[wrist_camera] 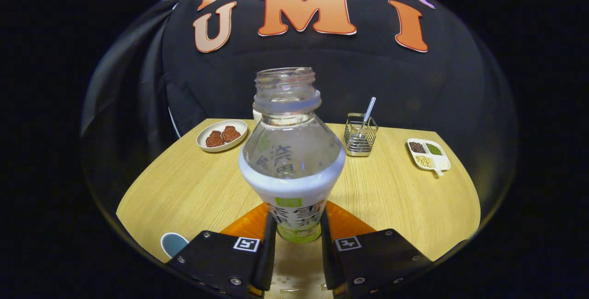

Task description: Take the bottle from table, then pour the juice into the cup, finally place the bottle on the coaster

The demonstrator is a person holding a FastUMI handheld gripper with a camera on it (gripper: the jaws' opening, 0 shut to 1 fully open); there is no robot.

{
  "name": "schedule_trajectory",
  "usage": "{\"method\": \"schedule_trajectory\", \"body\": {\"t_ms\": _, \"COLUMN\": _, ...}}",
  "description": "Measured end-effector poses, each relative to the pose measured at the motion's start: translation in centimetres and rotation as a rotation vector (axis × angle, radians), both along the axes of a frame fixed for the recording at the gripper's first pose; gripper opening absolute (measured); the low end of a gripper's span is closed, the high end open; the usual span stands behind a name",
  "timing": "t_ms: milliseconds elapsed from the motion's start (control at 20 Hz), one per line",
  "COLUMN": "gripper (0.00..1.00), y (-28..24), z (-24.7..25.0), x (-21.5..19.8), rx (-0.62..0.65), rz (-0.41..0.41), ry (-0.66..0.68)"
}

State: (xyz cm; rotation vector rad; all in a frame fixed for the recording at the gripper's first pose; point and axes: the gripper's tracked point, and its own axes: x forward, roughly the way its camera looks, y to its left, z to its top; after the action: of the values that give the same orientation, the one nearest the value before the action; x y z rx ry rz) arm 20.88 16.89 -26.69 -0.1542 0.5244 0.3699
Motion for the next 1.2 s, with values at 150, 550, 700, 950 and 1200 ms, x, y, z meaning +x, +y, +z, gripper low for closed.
{"method": "schedule_trajectory", "body": {"t_ms": 150, "gripper": 0.45, "y": 0.4, "z": -1.5, "x": 1.0, "rx": 0.007, "rz": 0.005, "ry": 0.017}}
{"method": "schedule_trajectory", "body": {"t_ms": 550, "gripper": 0.45, "y": 0.9, "z": -3.3, "x": 1.0, "rx": 0.046, "rz": 0.009, "ry": 0.043}}
{"method": "schedule_trajectory", "body": {"t_ms": 700, "gripper": 0.5, "y": 0.8, "z": -3.6, "x": 0.8, "rx": 0.022, "rz": 0.015, "ry": 0.03}}
{"method": "schedule_trajectory", "body": {"t_ms": 950, "gripper": 0.62, "y": 0.6, "z": -3.9, "x": 0.6, "rx": 0.029, "rz": -0.005, "ry": 0.039}}
{"method": "schedule_trajectory", "body": {"t_ms": 1200, "gripper": 0.68, "y": 0.4, "z": -1.6, "x": -0.9, "rx": 0.065, "rz": -0.014, "ry": 0.032}}
